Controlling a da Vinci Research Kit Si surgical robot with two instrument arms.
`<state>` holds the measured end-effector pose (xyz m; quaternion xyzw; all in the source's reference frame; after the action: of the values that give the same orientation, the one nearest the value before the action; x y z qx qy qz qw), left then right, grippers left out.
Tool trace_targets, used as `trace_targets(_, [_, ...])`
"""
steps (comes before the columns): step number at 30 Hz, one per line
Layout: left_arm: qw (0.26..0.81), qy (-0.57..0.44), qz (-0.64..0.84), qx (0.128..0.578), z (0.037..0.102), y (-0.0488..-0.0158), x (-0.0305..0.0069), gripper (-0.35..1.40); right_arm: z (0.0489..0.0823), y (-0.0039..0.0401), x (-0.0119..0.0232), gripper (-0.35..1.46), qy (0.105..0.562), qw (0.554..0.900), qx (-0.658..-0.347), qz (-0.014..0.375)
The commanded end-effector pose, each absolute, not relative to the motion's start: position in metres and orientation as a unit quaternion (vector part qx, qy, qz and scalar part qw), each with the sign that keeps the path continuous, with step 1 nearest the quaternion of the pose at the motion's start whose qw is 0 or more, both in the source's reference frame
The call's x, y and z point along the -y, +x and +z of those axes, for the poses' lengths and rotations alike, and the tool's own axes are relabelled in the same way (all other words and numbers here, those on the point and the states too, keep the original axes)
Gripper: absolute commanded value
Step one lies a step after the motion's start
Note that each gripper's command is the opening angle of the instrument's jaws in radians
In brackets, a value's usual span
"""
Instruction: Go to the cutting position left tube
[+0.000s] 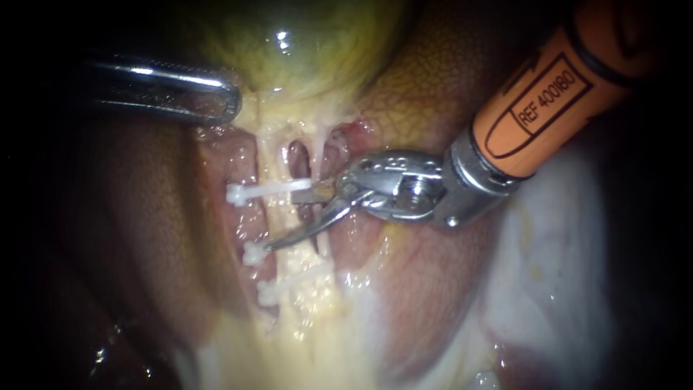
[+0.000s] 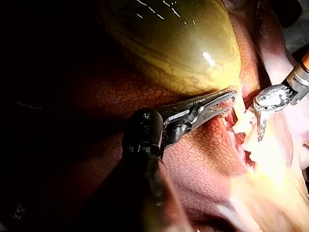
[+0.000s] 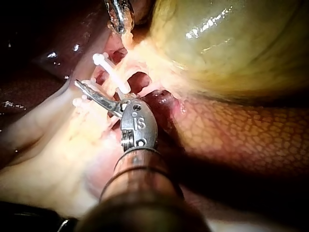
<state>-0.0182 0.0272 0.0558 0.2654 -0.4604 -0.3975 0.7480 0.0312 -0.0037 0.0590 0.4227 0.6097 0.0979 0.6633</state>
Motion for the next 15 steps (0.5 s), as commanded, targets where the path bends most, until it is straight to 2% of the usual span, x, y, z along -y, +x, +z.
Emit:
trace_targets(1, [0.748,0.265,-0.398,0.46,0.0558,-0.0182,-0.0272,-0.35,0.0591,0.0315,0.0038,1.29,0.422,0.662,-0.612,0.098])
trace_targets(7, [0.748,0.265,-0.398,0.46,0.0558,-0.0182,-0.0272,-0.35,0.0591,0.0324,0.0043,1.28,0.427,0.647,-0.624,0.098])
trace_targets(15, [0.748,0.265,-0.398,0.46,0.0558,-0.0181,-0.0273,-0.35,0.0557,0.033,0.0041,1.26,0.439,0.615,-0.648,0.099])
